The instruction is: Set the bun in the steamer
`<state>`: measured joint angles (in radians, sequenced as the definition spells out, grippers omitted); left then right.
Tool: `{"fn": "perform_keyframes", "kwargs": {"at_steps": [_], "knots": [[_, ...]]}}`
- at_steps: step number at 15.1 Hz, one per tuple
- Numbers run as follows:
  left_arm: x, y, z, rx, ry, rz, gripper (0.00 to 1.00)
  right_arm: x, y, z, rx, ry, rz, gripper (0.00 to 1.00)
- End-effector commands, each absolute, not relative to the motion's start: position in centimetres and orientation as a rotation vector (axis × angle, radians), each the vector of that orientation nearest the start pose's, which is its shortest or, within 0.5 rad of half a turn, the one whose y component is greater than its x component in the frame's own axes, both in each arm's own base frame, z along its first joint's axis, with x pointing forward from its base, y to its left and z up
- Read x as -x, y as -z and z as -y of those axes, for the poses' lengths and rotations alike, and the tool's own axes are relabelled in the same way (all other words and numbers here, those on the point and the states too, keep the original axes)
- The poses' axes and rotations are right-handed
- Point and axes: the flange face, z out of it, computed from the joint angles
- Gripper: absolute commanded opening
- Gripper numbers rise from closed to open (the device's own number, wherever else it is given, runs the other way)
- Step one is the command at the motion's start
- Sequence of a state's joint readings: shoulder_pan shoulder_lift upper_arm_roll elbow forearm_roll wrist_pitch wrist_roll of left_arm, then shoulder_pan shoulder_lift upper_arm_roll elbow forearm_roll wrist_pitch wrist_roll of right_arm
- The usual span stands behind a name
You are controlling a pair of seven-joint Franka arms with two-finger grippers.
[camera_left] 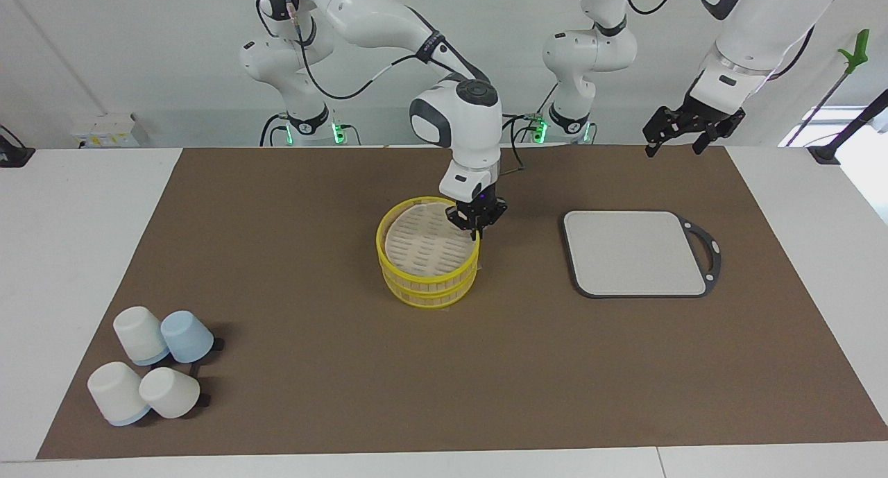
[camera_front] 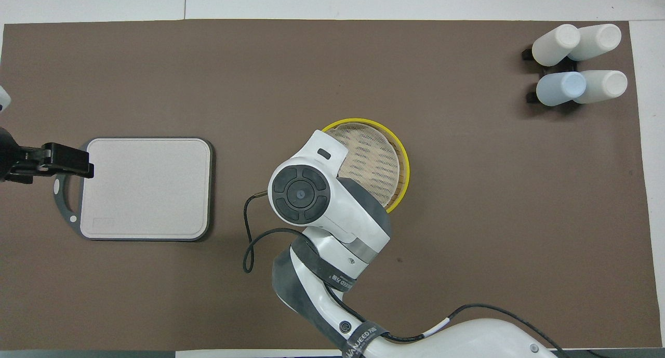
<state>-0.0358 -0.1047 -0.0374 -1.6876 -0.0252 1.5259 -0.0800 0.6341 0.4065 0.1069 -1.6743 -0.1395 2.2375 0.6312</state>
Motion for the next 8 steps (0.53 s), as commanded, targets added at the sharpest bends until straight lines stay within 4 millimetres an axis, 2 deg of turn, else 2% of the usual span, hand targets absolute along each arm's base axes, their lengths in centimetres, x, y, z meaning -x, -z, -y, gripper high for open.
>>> {"fn": "perform_keyframes", "kwargs": {"at_steps": [1,2,4,5,6,8], "knots": [[-50.8,-62.8,3.7,3.144,-0.095,0.014,1.00,-51.9,-39.1,-45.0,3.080,0.245,0.296,0.52],[-50.8,-62.8,3.4,3.145,-0.095,0.022,1.00,-51.9,-39.3,-44.8,3.100,0.227,0.297,0.70],[-50.8,-62.8,3.4,3.145,-0.095,0.024,1.00,-52.2,-40.6,-44.1,3.128,0.200,0.283,1.00],[-50.8,-62.8,3.4,3.145,-0.095,0.024,1.00,-52.3,-41.0,-43.6,3.141,0.189,0.272,1.00],[-50.8,-62.8,3.4,3.145,-0.095,0.022,1.00,-52.4,-42.6,-42.7,3.144,0.198,0.248,1.00],[-50.8,-62.8,3.4,3.145,-0.095,0.024,1.00,-54.0,-45.3,-38.4,3.171,0.182,0.149,1.00]]}}
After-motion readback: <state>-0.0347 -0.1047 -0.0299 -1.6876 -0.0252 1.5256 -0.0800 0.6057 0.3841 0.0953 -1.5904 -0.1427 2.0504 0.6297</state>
